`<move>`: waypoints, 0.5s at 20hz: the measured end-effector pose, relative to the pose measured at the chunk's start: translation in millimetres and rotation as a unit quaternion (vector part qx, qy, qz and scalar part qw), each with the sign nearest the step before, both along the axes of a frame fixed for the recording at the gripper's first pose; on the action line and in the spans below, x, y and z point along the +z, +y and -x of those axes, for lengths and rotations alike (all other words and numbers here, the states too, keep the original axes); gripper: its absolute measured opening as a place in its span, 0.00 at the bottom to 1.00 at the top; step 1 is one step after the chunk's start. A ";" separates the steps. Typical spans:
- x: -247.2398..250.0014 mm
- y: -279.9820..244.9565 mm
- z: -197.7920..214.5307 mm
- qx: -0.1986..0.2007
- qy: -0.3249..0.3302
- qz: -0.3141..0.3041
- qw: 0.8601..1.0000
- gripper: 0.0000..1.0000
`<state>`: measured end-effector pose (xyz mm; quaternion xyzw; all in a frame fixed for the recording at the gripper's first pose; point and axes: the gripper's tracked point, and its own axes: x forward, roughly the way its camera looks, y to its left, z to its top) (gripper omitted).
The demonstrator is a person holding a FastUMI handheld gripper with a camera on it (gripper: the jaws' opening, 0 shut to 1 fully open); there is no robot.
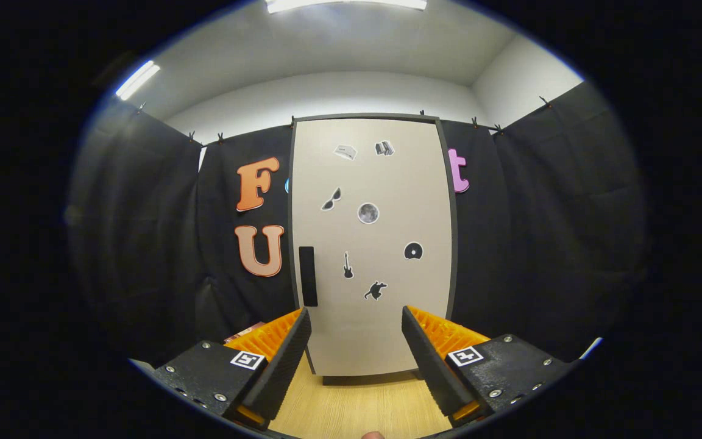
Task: Open the shoe cabinet door, grab the shoes and put them into the shoe cabinet, then close the shoe cabinet door.
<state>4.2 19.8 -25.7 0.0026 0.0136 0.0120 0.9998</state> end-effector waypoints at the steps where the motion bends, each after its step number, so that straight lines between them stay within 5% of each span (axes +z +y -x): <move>1: -0.5 0.7 2.7 0.003 0.000 -0.003 1.000 0.94; 10: -1.1 -6.2 16.3 0.000 -0.005 -0.001 1.000 0.94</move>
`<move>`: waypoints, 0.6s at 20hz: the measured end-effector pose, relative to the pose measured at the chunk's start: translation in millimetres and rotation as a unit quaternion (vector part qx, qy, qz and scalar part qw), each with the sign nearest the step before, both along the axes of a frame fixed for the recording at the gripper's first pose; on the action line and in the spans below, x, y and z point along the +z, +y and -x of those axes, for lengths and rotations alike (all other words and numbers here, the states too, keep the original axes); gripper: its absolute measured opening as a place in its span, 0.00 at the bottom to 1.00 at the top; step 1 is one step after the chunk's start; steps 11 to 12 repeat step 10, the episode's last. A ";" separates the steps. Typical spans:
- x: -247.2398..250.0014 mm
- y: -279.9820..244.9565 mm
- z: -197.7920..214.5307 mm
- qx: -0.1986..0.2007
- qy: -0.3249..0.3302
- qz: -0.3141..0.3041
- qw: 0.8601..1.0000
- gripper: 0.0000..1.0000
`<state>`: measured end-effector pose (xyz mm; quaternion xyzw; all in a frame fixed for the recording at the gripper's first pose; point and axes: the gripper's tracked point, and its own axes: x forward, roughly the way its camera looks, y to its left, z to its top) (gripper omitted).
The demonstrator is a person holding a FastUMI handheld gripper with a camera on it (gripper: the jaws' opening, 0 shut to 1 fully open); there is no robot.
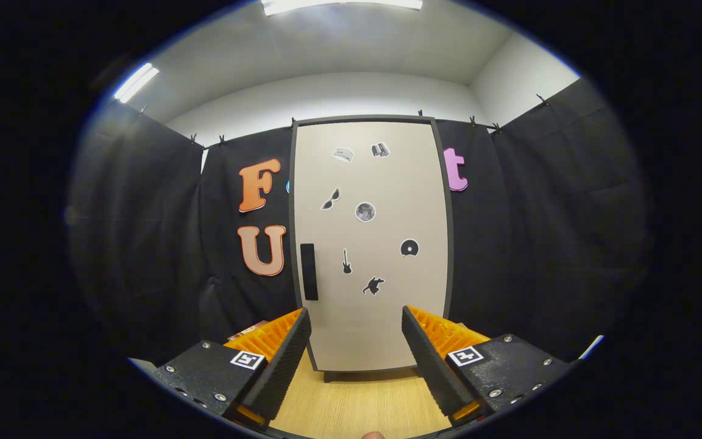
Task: Open the shoe cabinet door, grab the shoes and put them into the shoe cabinet, then close the shoe cabinet door.
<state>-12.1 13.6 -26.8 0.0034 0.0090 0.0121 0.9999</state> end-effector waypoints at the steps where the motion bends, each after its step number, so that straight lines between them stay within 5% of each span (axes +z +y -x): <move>1: -0.9 -1.3 -0.4 0.000 0.000 0.000 1.000 0.94; 12: 5.3 -6.8 -1.7 -0.001 -0.008 0.001 1.000 0.94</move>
